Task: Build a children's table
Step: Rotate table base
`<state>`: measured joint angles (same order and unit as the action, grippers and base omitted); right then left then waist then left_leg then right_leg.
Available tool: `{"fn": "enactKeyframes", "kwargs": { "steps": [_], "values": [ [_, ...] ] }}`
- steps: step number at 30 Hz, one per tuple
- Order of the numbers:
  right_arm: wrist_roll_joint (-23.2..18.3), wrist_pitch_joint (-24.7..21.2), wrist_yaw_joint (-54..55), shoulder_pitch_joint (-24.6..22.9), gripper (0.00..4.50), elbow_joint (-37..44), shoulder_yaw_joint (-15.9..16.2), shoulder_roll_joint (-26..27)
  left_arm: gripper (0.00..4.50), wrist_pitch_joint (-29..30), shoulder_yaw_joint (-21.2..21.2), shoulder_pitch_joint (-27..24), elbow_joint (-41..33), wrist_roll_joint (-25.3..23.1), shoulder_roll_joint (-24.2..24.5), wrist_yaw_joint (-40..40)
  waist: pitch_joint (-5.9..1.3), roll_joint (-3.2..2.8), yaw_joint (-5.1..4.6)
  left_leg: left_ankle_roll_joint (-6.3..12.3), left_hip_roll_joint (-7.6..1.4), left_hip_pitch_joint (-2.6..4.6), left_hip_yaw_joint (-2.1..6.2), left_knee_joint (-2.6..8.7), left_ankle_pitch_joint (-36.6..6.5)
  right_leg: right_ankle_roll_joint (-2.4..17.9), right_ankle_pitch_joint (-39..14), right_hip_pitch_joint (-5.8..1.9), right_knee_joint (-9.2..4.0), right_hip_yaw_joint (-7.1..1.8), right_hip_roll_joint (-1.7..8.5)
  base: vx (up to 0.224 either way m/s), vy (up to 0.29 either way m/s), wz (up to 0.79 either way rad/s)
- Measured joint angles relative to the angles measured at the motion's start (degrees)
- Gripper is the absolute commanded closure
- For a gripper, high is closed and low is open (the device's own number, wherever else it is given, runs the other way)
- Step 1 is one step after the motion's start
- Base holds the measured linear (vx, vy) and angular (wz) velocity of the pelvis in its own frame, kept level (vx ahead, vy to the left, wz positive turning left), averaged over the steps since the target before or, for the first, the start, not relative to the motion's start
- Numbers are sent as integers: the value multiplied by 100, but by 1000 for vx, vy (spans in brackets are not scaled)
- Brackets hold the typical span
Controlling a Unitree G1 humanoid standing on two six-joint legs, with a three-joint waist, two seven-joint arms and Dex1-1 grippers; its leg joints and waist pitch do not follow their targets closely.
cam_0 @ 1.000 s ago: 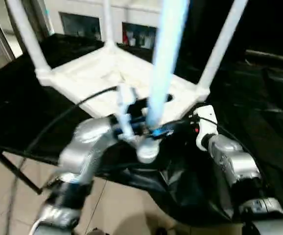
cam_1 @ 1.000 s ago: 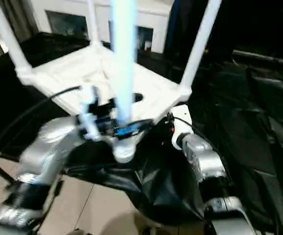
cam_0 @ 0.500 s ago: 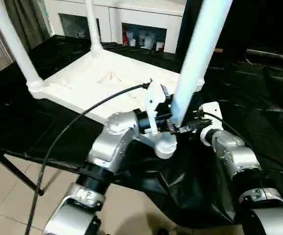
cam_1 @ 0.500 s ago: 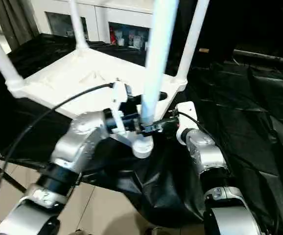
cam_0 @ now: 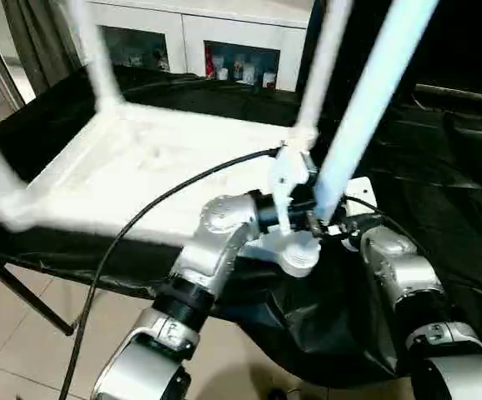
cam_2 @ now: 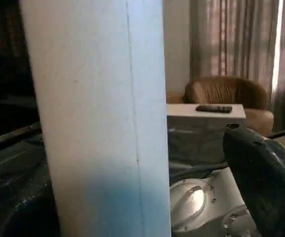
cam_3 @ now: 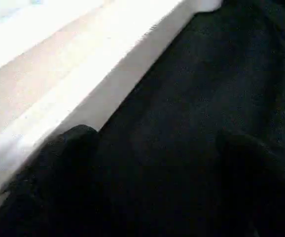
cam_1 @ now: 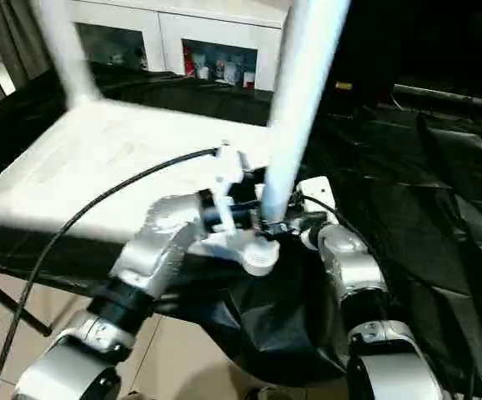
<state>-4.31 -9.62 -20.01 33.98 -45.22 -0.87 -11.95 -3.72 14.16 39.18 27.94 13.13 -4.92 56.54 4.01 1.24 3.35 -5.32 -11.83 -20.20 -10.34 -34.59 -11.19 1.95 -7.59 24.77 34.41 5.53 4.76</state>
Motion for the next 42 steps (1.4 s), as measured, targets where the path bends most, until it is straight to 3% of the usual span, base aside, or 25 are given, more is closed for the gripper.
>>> {"fn": "enactKeyframes", "kwargs": {
  "steps": [6, 11, 14, 18, 23, 27, 31, 42],
  "values": [
    [26, 143, 274, 102, 2, -140, -92, 19, 0, -146, 131, 123, 270, -297, 42, -218, -14, -25, 43, 0, 1, -3, 2, 0, 0, 1, 1, 0, 1, 2, 1, 0, 0, 0],
    [-36, 280, 338, 195, 2, -172, -346, -293, 0, -57, 123, 86, 254, -335, 402, -126, -19, -34, 128, 0, 0, -3, 4, 2, 1, 1, 1, 0, 3, 5, 1, 0, 0, 0],
    [-102, 229, -234, -96, 2, 339, -346, -621, 0, 287, 137, -305, -224, -223, 885, 384, -31, -54, 166, 4, 0, -4, 4, 4, 3, -5, -3, 1, 2, 4, 0, 0, 0, 0],
    [-177, 15, -1284, -698, 0, 1272, -65, -1137, 29, 693, 241, -685, -417, -167, 1611, 1010, -34, -60, 199, 27, -2, -4, 3, 2, 17, -7, -7, 4, 1, 4, -1, 0, 0, 0],
    [-482, -299, -2295, -1338, 0, 2452, 226, -1659, 69, 405, 410, -623, -35, -698, 2003, 1045, -37, -63, 254, 24, -1, 11, 3, -6, 16, -11, -4, -7, -3, 5, 3, 0, 0, 0],
    [-763, -758, -3060, -1922, 0, 3653, 270, -2418, 103, 249, 478, -459, 296, -964, 2053, 841, -39, -68, 323, 24, 1, 13, 15, -1, 16, -18, -2, -30, -19, 15, 3, 0, 0, 0],
    [-1028, -1169, -3627, -2331, 0, 4519, 268, -2908, 133, 232, 552, -269, 516, -1064, 1995, 809, -65, -109, 307, 24, -1, 23, 49, 8, 16, -21, -2, -94, -100, 77, 2, 0, 0, 0],
    [-1294, -1787, -3876, -2817, 0, 5319, 170, -3382, 217, -141, 723, -4, 1207, -1296, 1952, 1086, -95, -158, 325, 27, 0, 12, 66, 14, 15, -35, 0, -133, -140, 148, 36, 0, 0, 0]
  ]
}}
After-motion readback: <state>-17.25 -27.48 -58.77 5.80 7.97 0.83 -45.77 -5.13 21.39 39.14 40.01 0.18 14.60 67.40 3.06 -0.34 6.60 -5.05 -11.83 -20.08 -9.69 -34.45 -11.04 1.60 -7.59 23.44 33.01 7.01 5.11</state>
